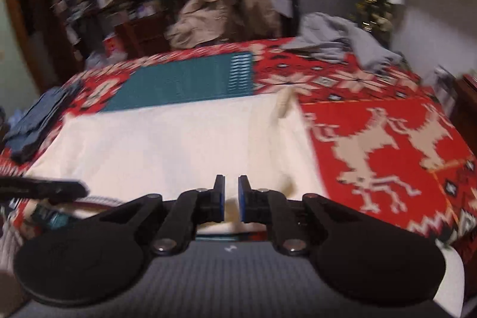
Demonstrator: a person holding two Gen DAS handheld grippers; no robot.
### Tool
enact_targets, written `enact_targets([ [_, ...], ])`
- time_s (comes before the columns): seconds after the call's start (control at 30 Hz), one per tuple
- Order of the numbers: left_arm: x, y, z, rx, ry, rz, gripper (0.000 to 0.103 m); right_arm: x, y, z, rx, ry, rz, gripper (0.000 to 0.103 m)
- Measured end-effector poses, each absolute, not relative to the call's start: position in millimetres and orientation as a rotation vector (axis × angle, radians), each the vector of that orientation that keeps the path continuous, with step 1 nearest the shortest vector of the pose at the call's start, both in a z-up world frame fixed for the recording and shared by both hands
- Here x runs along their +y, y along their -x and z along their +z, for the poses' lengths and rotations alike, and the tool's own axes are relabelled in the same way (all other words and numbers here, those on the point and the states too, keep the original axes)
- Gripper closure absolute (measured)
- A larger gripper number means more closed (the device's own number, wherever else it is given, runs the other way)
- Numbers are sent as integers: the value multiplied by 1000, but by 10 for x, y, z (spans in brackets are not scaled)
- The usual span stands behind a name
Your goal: Fold clothes
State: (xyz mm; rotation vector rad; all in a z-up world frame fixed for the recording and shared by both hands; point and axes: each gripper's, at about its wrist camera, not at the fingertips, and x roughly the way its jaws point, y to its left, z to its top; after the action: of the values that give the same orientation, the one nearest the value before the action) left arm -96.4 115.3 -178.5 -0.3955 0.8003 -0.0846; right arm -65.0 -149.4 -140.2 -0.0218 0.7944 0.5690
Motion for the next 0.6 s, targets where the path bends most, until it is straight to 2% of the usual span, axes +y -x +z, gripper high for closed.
enact_targets([
  [0.37, 1155, 971, -1789, 798, 395, -85, 94, -1385, 786, -1387, 806, 65, 643, 93],
  [0.6, 1153, 972, -1789, 798, 396, -85, 94, -1348, 584, -1378, 799, 71, 600, 93],
])
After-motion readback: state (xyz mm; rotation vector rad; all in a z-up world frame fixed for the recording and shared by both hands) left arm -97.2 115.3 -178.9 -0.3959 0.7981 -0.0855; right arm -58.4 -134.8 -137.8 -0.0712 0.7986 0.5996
